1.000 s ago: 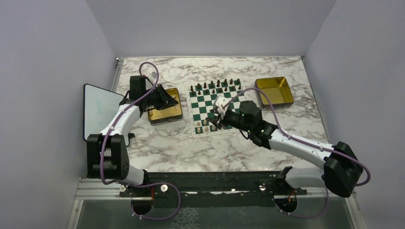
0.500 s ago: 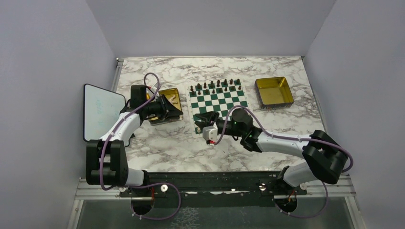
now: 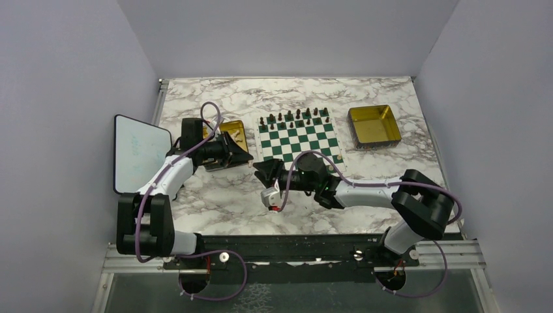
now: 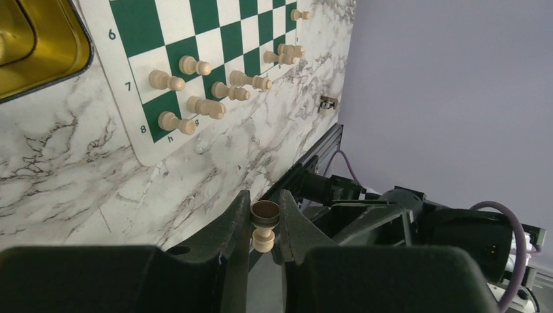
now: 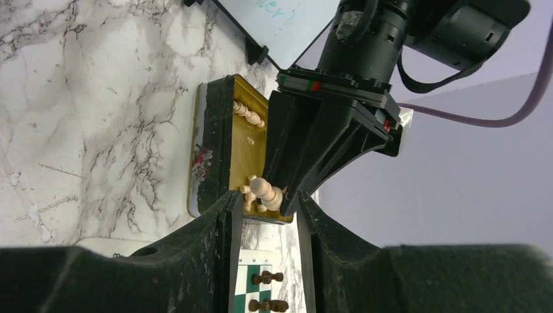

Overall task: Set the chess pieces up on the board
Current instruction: Adjust the chess piece.

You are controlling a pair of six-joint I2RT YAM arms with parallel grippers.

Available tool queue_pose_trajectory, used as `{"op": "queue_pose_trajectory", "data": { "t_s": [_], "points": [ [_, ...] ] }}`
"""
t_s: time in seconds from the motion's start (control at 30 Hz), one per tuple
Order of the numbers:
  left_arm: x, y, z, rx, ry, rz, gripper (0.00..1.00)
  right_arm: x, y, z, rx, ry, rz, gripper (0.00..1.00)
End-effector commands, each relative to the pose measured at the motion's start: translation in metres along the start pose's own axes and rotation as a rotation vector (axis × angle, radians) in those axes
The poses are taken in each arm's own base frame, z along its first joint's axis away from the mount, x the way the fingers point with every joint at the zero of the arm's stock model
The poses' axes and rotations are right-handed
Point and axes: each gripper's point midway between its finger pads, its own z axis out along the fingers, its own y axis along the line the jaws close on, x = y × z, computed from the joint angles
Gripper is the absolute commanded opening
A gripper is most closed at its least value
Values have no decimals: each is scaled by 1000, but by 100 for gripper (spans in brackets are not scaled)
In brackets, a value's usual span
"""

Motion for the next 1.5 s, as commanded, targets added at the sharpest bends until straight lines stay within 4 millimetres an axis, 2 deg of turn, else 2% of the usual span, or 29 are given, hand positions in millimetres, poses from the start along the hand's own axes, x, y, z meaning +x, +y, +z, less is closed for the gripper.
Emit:
{"op": "queue_pose_trajectory", "data": {
  "t_s": [0.0,0.4,1.03,1.23,1.4,1.47],
  "points": [
    [8,-15,-6,45,4,21,13,2,-3,10,-12,25,-106,40],
    [15,-17,-6,43,4,9,14,5,0,20,7,58,-174,36],
    [19,-18,-7,46,5,5,14,10,-3,26,45,92,-186,32],
    [19,-18,-7,41,0,1,14,11,-2,24,52,104,-185,20],
    [19,-17,-7,35,-9,-8,17,14,-2,20,74,121,-166,2],
    [18,-18,-8,31,-19,-10,18,15,-2,18,79,124,-158,1]
  ]
}}
